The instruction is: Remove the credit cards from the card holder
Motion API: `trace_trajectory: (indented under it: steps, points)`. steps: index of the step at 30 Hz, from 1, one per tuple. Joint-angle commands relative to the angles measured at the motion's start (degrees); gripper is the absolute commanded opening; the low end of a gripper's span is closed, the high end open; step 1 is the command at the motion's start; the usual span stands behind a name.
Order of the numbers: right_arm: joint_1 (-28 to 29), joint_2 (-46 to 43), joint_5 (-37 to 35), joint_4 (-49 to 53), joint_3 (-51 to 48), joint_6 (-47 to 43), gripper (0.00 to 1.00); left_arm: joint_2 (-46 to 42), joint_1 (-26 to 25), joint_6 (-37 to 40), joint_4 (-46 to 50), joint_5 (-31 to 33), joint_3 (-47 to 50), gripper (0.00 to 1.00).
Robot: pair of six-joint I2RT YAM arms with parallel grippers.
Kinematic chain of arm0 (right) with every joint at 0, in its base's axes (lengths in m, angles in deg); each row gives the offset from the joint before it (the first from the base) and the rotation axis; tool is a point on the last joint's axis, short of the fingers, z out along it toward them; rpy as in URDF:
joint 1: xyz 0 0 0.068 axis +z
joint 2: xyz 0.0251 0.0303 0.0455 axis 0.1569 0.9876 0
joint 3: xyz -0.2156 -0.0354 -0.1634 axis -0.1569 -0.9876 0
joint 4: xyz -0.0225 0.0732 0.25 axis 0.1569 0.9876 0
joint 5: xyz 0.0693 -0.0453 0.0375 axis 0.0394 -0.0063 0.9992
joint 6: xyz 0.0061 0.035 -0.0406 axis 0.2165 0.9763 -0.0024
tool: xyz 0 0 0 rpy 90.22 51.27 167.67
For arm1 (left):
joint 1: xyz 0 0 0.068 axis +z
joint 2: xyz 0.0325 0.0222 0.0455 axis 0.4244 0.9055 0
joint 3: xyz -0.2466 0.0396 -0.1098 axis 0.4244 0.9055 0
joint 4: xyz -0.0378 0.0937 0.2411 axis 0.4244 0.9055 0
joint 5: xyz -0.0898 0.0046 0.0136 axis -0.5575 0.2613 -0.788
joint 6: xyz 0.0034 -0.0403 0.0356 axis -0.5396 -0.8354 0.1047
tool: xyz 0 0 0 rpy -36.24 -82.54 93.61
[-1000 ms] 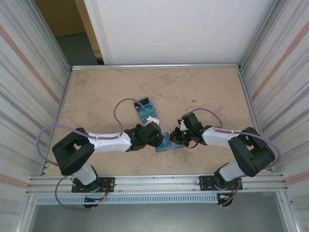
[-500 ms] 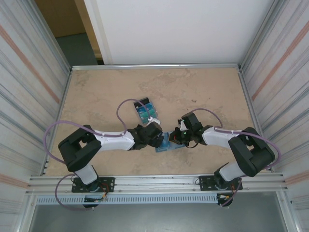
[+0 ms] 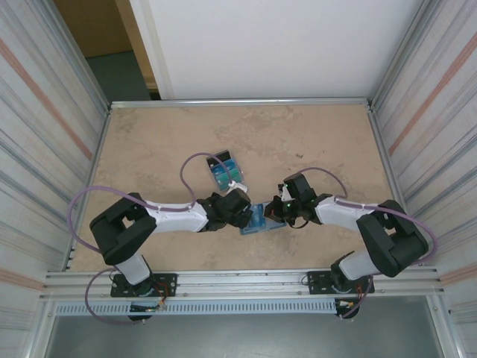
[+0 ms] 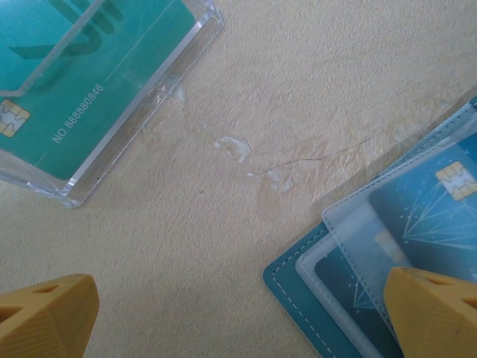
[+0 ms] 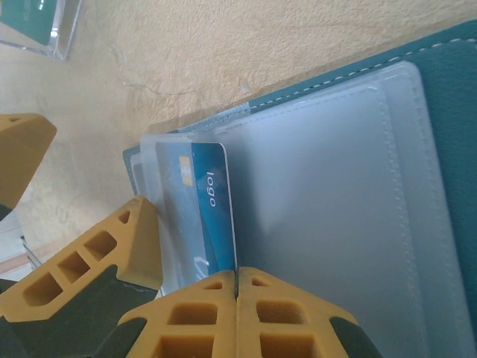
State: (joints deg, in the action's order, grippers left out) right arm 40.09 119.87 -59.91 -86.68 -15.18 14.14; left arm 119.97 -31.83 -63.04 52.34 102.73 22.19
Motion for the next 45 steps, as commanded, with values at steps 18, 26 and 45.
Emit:
trace_trajectory:
  steps: [18,26,45]
  points:
    - [-0.93,-3.39,3.37,-4.82,-2.71,1.33,0.16,1.48,0.58,2.03,3.48,0.84,-1.20,0.99]
    - [-0.92,-3.40,5.17,-9.32,-3.43,1.71,0.22,1.57,0.61,1.86,3.43,0.72,-1.16,0.99]
    - [-0.92,1.28,6.96,-14.67,-3.79,2.32,0.17,1.48,0.68,1.67,3.24,0.41,-1.06,0.99]
